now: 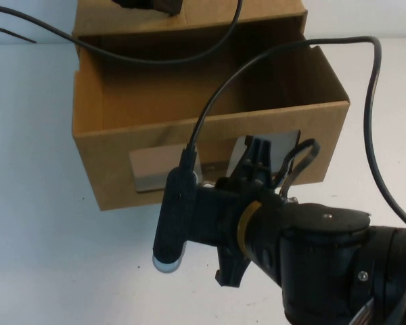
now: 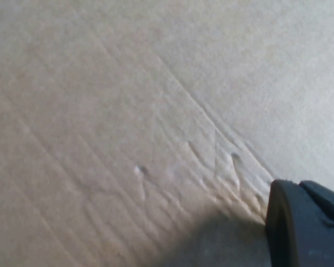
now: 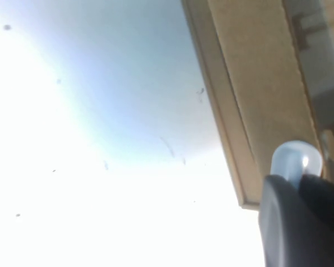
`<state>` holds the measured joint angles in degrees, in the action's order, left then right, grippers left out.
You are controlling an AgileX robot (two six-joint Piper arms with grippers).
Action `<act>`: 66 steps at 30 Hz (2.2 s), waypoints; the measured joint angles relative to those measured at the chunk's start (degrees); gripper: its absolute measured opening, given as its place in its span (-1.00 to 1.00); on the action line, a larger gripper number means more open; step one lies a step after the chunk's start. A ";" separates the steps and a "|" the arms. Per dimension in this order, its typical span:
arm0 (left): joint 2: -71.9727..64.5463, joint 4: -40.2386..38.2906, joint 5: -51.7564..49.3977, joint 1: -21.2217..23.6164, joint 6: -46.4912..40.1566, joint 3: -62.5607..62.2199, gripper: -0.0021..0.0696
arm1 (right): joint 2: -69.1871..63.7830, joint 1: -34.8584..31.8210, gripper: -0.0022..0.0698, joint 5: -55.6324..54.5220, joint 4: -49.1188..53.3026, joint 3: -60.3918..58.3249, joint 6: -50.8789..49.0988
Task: Open the shoe box
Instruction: 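Pull the top drawer of the cardboard box fully open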
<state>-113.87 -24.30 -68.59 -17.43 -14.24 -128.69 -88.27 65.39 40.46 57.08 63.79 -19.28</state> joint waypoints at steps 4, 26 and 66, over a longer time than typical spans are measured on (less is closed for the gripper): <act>0.00 0.00 0.00 0.00 0.00 0.00 -0.96 | 0.73 1.84 -0.92 2.25 -1.79 -0.38 0.00; 0.00 0.00 0.00 0.12 2.08 0.00 -0.96 | 1.49 3.67 -0.91 2.80 -8.02 -0.50 0.11; 1.71 -1.63 -3.97 0.14 -0.03 -16.96 -0.96 | 15.19 4.45 -0.96 17.32 -17.06 5.69 -4.80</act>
<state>-112.16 -25.94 -72.56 -17.28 -14.27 -145.65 -73.08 69.84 57.78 40.02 69.48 -24.09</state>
